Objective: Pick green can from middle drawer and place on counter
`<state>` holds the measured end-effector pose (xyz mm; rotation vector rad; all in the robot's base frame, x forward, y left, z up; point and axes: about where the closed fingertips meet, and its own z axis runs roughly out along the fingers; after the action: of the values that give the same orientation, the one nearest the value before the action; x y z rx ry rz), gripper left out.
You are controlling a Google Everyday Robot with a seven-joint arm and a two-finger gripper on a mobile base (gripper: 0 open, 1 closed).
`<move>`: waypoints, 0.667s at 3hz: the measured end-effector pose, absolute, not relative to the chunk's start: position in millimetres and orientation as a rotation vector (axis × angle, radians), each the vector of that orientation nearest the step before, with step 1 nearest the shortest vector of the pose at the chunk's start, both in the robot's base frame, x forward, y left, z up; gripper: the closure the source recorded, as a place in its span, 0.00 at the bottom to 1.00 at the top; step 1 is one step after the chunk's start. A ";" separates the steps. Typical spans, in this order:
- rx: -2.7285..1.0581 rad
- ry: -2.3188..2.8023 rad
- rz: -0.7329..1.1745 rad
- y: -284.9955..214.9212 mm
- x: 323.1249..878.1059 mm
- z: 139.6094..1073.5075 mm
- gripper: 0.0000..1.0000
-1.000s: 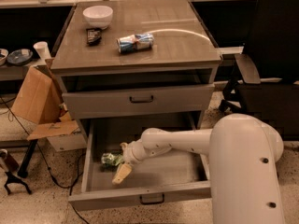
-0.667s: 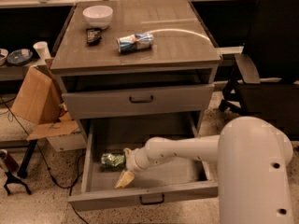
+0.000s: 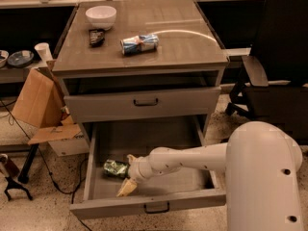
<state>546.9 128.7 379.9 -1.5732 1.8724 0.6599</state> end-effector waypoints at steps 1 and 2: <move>-1.585 1.869 0.669 132.2 553.7 376.3 0.00; -1.587 1.858 0.679 137.4 565.6 372.1 0.00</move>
Offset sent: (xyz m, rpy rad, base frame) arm 0.0377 0.0122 -0.0106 0.0195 -0.0030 0.0208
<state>565.6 137.4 372.1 -1.5868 1.8577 0.6791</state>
